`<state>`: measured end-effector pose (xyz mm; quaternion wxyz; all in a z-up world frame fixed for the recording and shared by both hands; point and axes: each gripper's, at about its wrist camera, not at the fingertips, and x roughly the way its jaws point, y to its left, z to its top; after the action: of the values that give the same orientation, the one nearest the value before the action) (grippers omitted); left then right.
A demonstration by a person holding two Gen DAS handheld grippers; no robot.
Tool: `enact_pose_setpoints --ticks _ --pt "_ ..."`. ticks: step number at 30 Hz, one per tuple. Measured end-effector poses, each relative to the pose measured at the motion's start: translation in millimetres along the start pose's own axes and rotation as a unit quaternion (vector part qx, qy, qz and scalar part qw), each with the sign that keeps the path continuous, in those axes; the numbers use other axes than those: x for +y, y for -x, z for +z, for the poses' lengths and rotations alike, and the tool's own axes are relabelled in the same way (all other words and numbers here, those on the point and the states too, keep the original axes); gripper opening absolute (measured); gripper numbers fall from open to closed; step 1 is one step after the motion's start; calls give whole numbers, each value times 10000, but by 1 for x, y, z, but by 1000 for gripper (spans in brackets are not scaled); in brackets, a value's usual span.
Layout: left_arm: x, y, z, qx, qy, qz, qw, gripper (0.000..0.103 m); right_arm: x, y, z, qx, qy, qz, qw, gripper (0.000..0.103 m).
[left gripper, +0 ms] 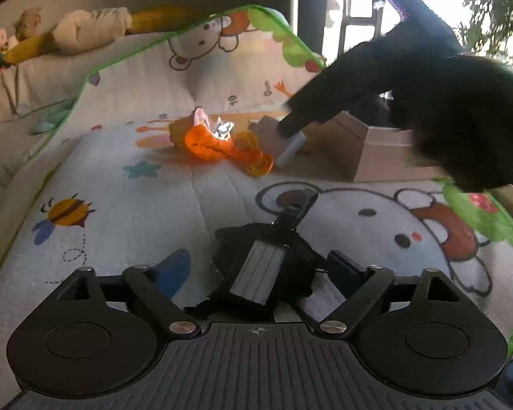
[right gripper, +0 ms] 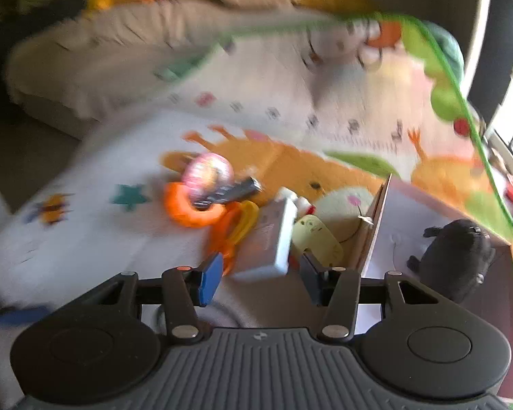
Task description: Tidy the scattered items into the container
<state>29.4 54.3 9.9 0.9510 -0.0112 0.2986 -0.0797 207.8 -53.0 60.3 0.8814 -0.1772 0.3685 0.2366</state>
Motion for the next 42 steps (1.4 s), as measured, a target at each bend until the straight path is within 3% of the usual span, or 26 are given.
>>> enact_pose_setpoints --ticks 5,10,12,17,25,27,29,32,34,37,42 --pt "1 -3 -1 3 94 -171 9998 94 9 -42 12 515 187 -438 9975 53" --pt "5 -2 -2 -19 214 -265 9994 95 18 -23 8 208 594 -400 9972 19" --pt "5 -2 -2 -19 220 -282 9994 96 22 -6 -2 117 758 -239 9968 14" --pt "2 0 -3 -36 160 -268 9995 97 19 40 -45 -37 906 -149 9958 14" --pt "0 -6 -2 123 81 -270 9995 98 -2 112 -136 -176 1584 -1155 9804 14" --pt "-1 -7 -1 174 55 -254 9995 98 -7 122 -148 -156 1355 -856 9869 14" --pt "-2 -8 -2 204 21 -218 9996 98 -10 131 -157 -256 1025 -436 9935 15" --pt "-4 -8 -2 247 -58 -163 9995 99 -12 143 -168 -546 543 -9 9970 39" --pt "-7 -8 -2 270 -122 -136 9995 99 -16 145 -174 -679 241 -87 9974 62" --pt "-13 -9 -1 308 -267 -172 9990 99 -28 139 -185 -699 -181 -502 9961 72" --pt "-30 -3 -2 413 -471 -966 9933 101 -54 127 -204 -682 -908 -865 9898 83"
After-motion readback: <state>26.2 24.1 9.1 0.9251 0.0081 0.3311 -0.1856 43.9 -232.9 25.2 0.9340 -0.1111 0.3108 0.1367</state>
